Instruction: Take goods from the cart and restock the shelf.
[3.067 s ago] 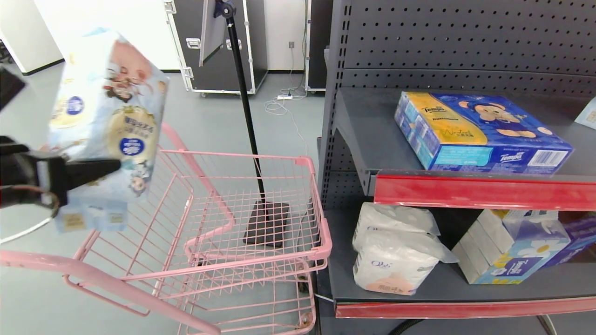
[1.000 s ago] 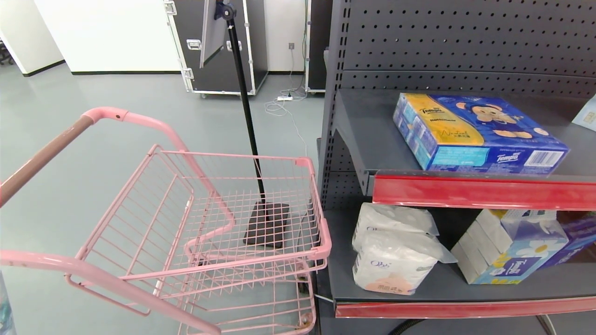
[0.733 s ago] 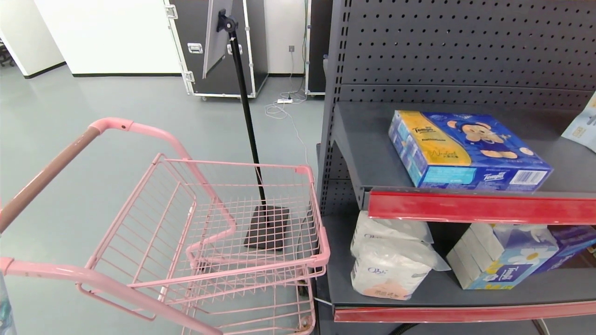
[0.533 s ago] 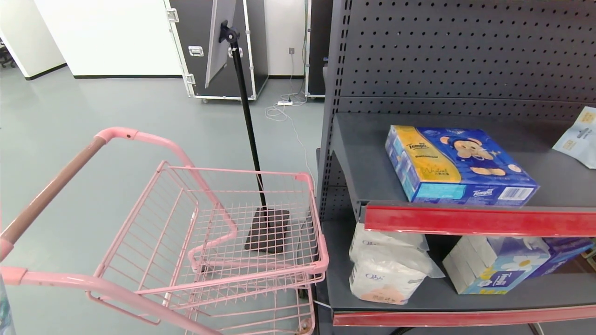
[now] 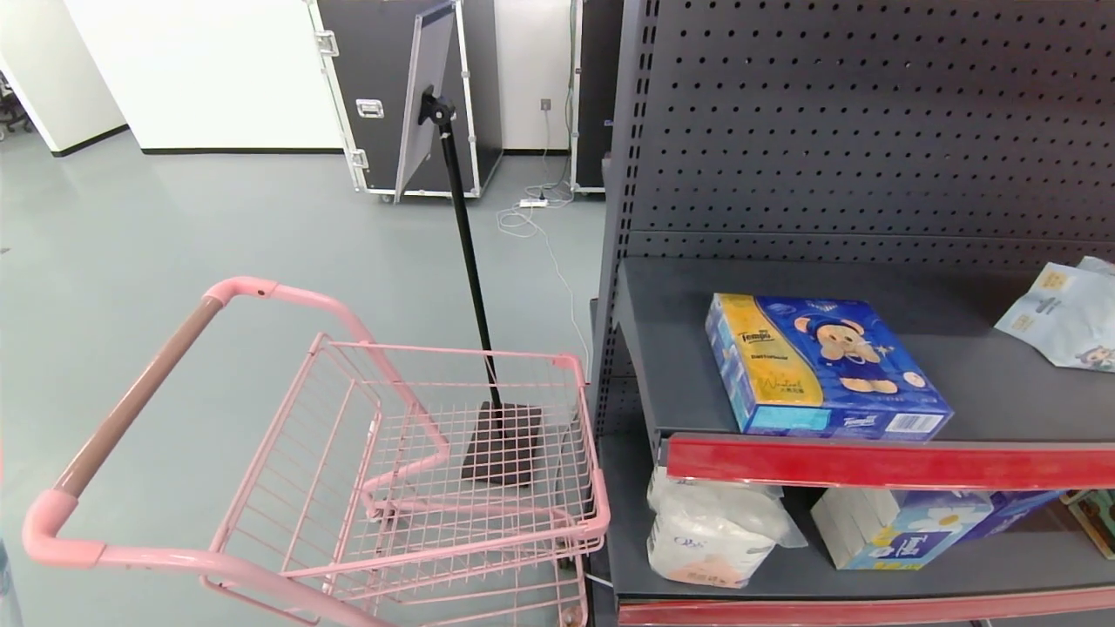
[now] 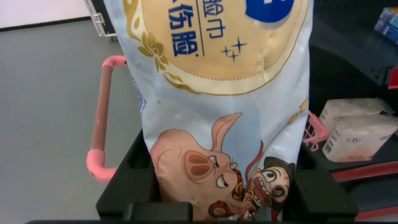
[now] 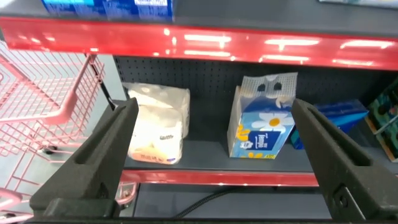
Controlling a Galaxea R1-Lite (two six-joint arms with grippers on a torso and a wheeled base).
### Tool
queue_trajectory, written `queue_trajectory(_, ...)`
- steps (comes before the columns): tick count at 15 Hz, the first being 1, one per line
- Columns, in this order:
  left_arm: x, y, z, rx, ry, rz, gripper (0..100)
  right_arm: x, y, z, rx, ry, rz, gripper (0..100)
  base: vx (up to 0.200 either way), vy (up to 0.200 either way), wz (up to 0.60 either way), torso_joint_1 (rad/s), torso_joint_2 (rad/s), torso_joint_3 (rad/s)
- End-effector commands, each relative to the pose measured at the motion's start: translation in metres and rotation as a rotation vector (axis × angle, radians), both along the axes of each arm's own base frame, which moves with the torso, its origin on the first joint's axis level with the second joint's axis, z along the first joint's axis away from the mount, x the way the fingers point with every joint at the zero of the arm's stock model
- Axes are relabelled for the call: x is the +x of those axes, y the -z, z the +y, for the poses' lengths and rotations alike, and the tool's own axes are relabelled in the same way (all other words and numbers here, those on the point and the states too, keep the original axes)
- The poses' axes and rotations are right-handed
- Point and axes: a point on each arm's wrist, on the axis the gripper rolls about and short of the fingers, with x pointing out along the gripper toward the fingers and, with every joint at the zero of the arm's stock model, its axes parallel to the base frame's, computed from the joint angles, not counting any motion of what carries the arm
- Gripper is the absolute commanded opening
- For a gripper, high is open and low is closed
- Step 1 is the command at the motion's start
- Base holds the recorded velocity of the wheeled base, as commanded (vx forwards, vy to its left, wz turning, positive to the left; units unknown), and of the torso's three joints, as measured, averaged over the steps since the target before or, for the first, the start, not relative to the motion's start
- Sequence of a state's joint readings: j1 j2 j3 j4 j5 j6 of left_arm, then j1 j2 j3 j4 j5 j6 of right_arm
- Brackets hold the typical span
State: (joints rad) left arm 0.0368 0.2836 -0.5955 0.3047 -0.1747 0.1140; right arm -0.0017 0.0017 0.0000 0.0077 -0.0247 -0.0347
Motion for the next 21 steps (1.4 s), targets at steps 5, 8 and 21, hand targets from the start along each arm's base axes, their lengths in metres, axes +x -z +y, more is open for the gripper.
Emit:
queue_trajectory(5, 0.001, 0.000, 0.000, 0.004, 0.000, 0.005, 0, 0.000, 0.000, 0.000, -0.001, 0.000, 0.001, 100, 0.000, 0.000, 0.00, 0.159, -0.39, -0.237)
queue_trajectory(8, 0.003, 0.000, 0.000, 0.005, 0.000, 0.017, 0, 0.000, 0.000, 0.000, -0.001, 0.000, 0.001, 100, 0.000, 0.000, 0.00, 0.160, -0.37, -0.216)
queue_trajectory(21, 0.030, -0.004, 0.001, 0.032, 0.015, 0.085, 0, 0.000, 0.000, 0.000, -0.001, 0.000, 0.001, 100, 0.000, -0.169, 0.00, 0.036, -0.08, -0.042)
